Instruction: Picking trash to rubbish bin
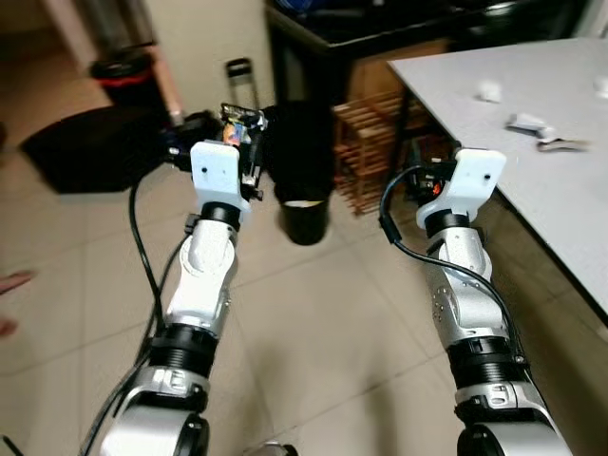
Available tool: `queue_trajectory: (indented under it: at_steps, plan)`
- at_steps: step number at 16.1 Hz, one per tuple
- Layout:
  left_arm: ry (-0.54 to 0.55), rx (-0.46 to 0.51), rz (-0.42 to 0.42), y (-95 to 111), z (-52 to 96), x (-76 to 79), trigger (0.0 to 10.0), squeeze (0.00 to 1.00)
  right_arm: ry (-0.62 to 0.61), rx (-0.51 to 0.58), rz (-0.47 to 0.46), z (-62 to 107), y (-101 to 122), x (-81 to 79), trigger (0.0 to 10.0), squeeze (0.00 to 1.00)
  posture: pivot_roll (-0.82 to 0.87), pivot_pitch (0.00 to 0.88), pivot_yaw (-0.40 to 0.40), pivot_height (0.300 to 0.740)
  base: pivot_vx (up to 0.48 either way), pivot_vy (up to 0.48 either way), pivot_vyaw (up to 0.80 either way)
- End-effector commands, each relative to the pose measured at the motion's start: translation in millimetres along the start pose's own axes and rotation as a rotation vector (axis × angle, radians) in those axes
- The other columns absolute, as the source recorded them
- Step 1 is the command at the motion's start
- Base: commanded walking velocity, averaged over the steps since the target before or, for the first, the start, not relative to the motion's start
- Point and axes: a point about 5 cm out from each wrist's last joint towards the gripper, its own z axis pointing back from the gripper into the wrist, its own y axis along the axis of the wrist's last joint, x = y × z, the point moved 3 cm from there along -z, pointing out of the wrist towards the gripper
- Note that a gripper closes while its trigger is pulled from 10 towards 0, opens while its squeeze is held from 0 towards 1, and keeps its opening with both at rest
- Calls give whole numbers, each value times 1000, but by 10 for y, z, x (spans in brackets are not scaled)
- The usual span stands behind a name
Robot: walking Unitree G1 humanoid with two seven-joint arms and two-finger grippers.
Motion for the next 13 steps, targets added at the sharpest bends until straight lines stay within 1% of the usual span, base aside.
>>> queue_trajectory:
  at_steps: [1, 4, 13]
  plan:
    - [-15, -8, -11, -5, 4, 7, 10000, 0, 0, -7, -12, -6, -1, 0, 10000, 0, -67, 69, 80, 740, 0, 0, 0]
    - [-11, -28, -23, -33, -8, -9, 10000, 0, 9, -12, -12, -16, -2, -6, 10000, 0, -69, 70, 78, 740, 0, 0, 0]
    - [-9, -41, -23, -48, -2, -2, 10000, 0, 46, -25, -10, -10, -18, -49, 10000, 0, -68, 76, 71, 740, 321, 0, 0]
